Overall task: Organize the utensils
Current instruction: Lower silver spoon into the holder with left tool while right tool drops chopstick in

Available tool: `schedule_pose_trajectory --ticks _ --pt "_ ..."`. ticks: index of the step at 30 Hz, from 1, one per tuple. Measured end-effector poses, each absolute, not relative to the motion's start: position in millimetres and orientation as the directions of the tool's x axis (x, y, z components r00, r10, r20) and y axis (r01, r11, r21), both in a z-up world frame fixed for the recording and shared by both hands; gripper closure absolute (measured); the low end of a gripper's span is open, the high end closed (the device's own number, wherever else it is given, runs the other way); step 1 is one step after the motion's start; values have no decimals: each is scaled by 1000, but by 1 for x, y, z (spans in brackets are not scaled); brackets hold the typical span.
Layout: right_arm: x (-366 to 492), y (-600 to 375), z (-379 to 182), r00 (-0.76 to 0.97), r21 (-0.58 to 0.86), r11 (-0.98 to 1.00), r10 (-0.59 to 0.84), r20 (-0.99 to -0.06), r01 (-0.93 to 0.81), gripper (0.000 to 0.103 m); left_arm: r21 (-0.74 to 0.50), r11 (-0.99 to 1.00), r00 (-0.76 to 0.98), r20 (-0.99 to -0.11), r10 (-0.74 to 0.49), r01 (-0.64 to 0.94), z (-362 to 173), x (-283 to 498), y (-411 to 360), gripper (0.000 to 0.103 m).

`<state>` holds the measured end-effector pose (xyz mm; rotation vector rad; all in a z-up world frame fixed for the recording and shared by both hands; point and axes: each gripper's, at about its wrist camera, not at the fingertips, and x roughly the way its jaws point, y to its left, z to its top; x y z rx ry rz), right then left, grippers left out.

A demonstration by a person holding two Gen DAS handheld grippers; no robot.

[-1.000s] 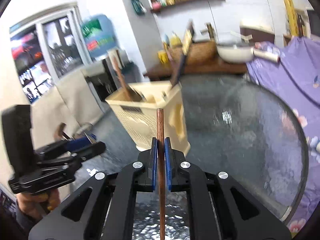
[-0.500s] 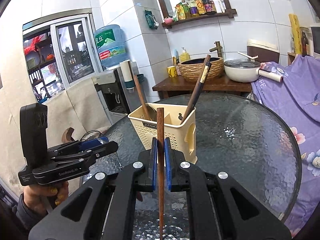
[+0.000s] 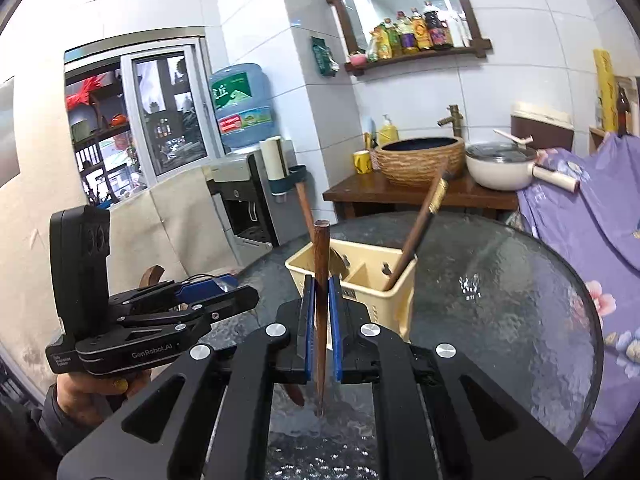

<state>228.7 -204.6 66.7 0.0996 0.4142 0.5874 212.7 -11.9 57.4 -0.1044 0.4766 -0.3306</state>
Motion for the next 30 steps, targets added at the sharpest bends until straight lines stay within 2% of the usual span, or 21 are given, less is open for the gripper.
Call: schedule_pose_trajectory --ticks 7,18,23,30 --pt "240 -201 118 752 190 809 587 -299 -556 95 -166 940 872 -353 -340 299 105 219 -2 57" --pt "282 -204 192 837 149 859 510 -195 -489 95 -191 941 897 -297 -328 280 165 275 4 57" --pt "304 -202 188 875 124 896 444 -196 -427 95 -167 951 907 -294 -301 261 164 293 -5 57" --pt "327 -197 136 863 164 904 426 -272 -395 95 -131 962 884 -379 -272 240 116 313 -19 58"
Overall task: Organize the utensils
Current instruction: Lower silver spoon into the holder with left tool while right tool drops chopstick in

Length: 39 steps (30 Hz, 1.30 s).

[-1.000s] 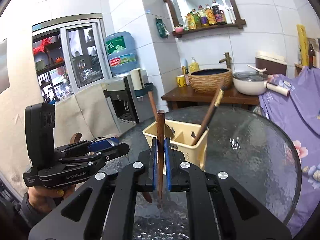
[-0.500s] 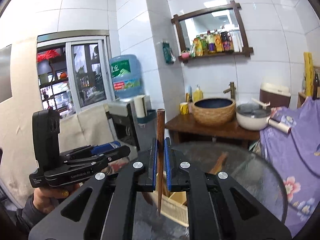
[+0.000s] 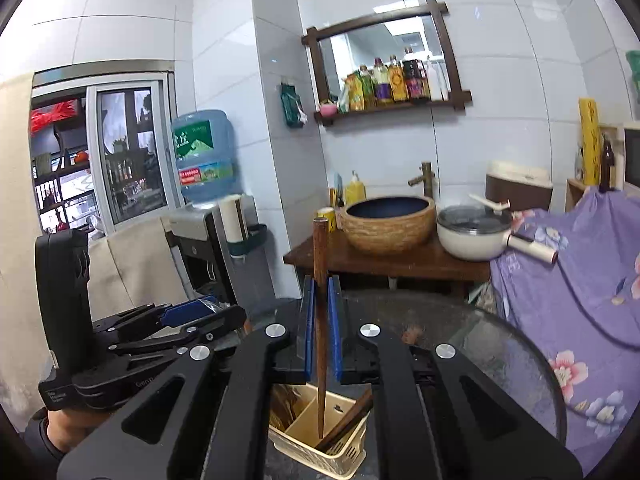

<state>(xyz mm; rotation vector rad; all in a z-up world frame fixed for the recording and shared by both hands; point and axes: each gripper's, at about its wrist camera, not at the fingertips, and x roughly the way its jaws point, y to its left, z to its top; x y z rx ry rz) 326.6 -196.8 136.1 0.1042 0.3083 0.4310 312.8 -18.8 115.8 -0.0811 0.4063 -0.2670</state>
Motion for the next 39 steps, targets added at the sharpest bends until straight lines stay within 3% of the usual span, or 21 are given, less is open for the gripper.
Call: schedule_pose_trajectory --ticks 15,28,30,32,34,35,36,39 --pt "334 -188 73 834 185 909 417 -360 -374 95 -110 968 838 -485 -249 224 50 322 -25 57" --pt "337 -190 65 856 163 927 374 -356 -338 95 -113 966 822 -508 -259 235 33 329 -31 57" --pt "336 -190 63 857 157 926 376 -353 -342 95 -120 962 826 -493 -272 245 35 324 -31 47" --pt "334 -188 61 865 124 935 354 -354 -332 93 -108 964 843 -467 -266 244 40 317 -32 30" --pt "332 -189 60 874 103 940 339 -348 -324 79 -95 966 859 -443 -258 242 45 310 -32 25" --pt "330 -190 60 878 103 942 336 -339 -321 63 -88 967 866 -431 -255 240 47 304 -32 21" --pt "326 -193 59 885 111 943 333 -324 -314 56 -85 968 871 -423 -250 237 49 301 -31 19" --pt "318 -197 60 895 98 946 325 -306 -310 56 -86 973 894 -384 -229 212 52 286 -24 9"
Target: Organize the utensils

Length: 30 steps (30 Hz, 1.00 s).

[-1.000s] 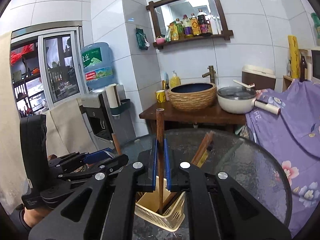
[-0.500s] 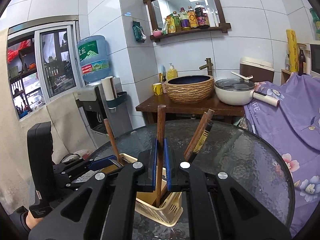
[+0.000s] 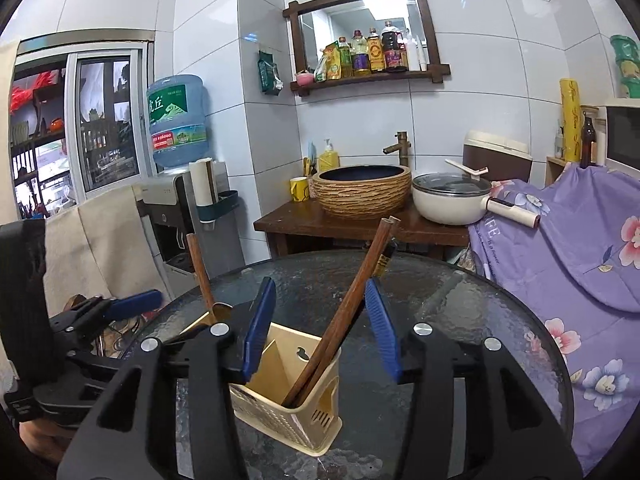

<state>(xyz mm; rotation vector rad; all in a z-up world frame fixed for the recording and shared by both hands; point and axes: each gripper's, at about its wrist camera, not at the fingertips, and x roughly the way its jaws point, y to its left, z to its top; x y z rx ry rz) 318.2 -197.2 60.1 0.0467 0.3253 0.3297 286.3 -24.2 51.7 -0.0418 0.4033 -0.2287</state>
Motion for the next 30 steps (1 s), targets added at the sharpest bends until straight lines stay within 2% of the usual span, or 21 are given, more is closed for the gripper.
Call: schedule_pose_trajectory --ticks 4,6,10,12,16,19,24,30 --pt "304 -202 58 908 74 952 304 -288 -296 44 -92 978 915 -346 -209 188 49 266 -15 7" --pt "298 -205 55 908 78 953 303 -288 -293 30 -86 981 922 -334 -194 175 45 260 -12 7" --pt "280 -205 44 919 52 960 278 -279 -275 20 -95 985 933 -319 -167 144 34 247 -3 7" --pt "270 -202 37 921 37 962 271 -280 -272 12 -130 982 939 -300 -168 134 28 239 6 7" --pt "248 -192 21 917 14 957 282 -283 -290 6 -187 977 948 -279 -152 101 20 220 19 7" --pt "226 -181 9 917 -1 953 293 -273 -304 6 -201 975 947 -281 -155 100 17 208 23 7" --pt "183 -176 -7 925 5 951 301 -231 -308 6 -136 987 966 -229 -119 89 7 168 24 7" --pt "135 -178 -19 937 -2 954 294 -187 -300 6 -84 990 971 -206 -125 110 -2 124 20 7"
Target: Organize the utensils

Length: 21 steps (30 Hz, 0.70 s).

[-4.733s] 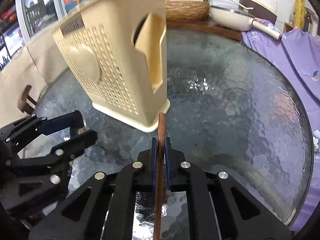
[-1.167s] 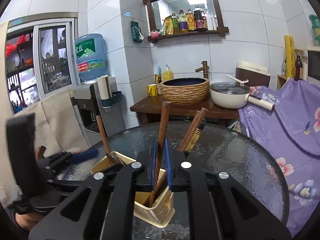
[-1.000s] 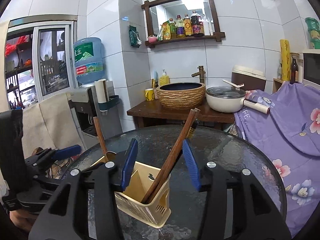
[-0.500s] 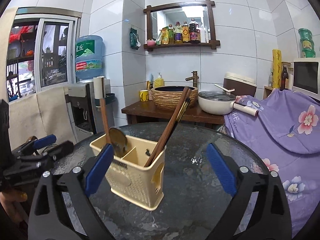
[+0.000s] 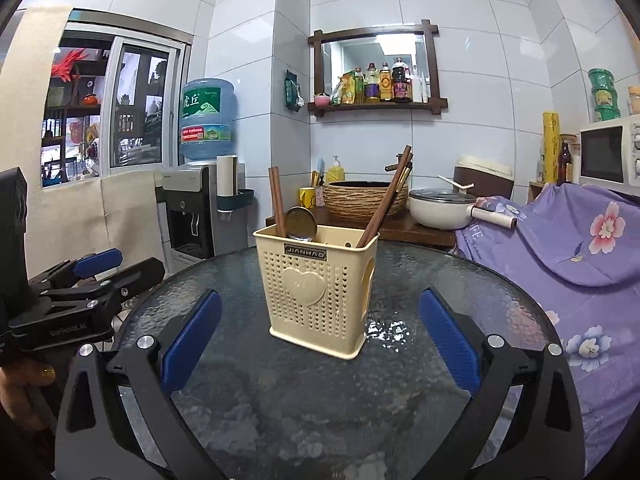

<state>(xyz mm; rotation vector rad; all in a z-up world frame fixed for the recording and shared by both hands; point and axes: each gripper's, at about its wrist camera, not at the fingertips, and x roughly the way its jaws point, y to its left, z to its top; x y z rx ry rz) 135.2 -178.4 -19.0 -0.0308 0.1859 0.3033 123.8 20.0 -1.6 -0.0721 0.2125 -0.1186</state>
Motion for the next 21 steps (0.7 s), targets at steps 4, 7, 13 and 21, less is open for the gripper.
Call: schedule_pose_trajectory --ticks 4,7,13,21 --pt "102 -176 -21 956 -68 963 248 -155 -260 6 -100 988 971 -198 -137 118 -1 100 26 6" --pt "80 -177 -20 960 -73 963 250 -129 -260 6 -112 986 971 -191 -144 125 0 85 30 6" --pt "42 -184 -25 960 -37 963 261 -105 -266 6 -85 985 969 -183 -164 150 -2 62 26 6" --pt "10 -197 -27 967 13 969 247 -69 -247 6 -101 980 972 -146 -186 172 -11 34 22 6"
